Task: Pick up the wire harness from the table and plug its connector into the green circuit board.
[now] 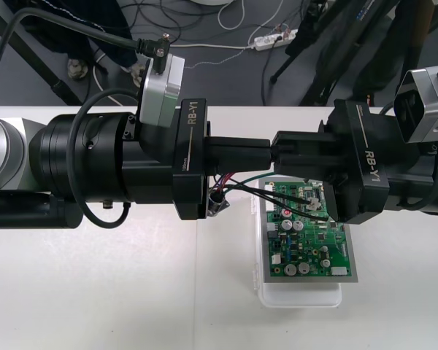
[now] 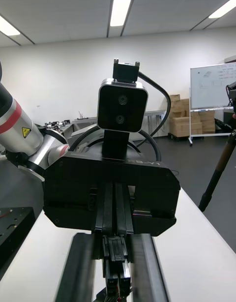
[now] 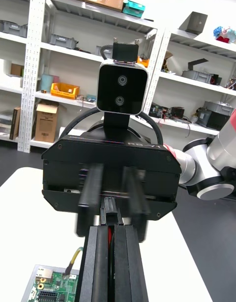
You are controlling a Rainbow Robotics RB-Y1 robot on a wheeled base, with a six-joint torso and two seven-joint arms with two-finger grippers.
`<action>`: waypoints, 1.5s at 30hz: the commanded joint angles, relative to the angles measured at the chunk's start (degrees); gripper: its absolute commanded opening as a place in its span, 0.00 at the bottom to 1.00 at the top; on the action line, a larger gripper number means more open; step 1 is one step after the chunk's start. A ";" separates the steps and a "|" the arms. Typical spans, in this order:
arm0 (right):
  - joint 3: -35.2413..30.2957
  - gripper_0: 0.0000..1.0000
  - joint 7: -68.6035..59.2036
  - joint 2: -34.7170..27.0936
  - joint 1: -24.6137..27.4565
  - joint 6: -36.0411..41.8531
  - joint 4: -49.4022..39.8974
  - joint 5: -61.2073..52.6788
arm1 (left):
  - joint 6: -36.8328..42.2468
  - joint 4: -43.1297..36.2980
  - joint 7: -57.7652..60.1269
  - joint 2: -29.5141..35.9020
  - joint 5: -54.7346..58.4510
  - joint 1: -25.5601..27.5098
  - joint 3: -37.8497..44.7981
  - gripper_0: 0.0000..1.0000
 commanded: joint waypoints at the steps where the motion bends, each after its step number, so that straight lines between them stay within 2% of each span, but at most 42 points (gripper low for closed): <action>1: 0.80 0.80 2.05 0.93 0.38 0.16 -2.09 -1.02 | 0.25 -1.51 2.20 1.17 0.52 -2.28 -0.79 0.00; 4: 0.80 1.00 1.87 0.85 0.38 0.07 -1.91 -1.02 | 0.25 -1.60 2.11 1.25 0.78 -2.36 -0.79 0.00; 13: 0.80 1.00 1.61 0.58 0.38 -0.54 -1.30 -1.02 | 0.25 -1.24 0.97 1.08 0.96 -1.57 -0.44 0.00; 19: 0.62 1.00 1.43 -1.17 0.38 -0.90 -1.12 -0.05 | -0.81 3.24 -7.82 0.99 6.14 0.45 0.09 0.00; 25: -1.14 1.00 0.64 -6.45 0.38 -3.36 -1.12 3.82 | -8.45 11.50 -17.31 -0.24 12.21 1.50 0.70 0.00; 31: -2.89 1.00 -0.67 -14.36 0.29 -6.87 -1.12 5.75 | -17.07 19.59 -24.43 -2.70 14.67 1.50 2.20 0.00; 38: -4.56 1.00 -2.87 -23.85 -0.67 -15.40 -1.12 10.76 | -25.68 29.34 -32.78 -3.67 16.60 1.50 2.37 0.00; 43: -7.73 1.00 -7.09 -26.22 -1.90 -24.54 -1.12 15.15 | -29.90 34.70 -36.91 -3.67 16.87 1.50 2.37 0.00; 45: -9.14 1.00 -7.79 -26.14 -2.43 -24.80 -1.21 18.49 | -31.66 36.99 -38.84 -3.84 16.87 1.50 2.28 0.00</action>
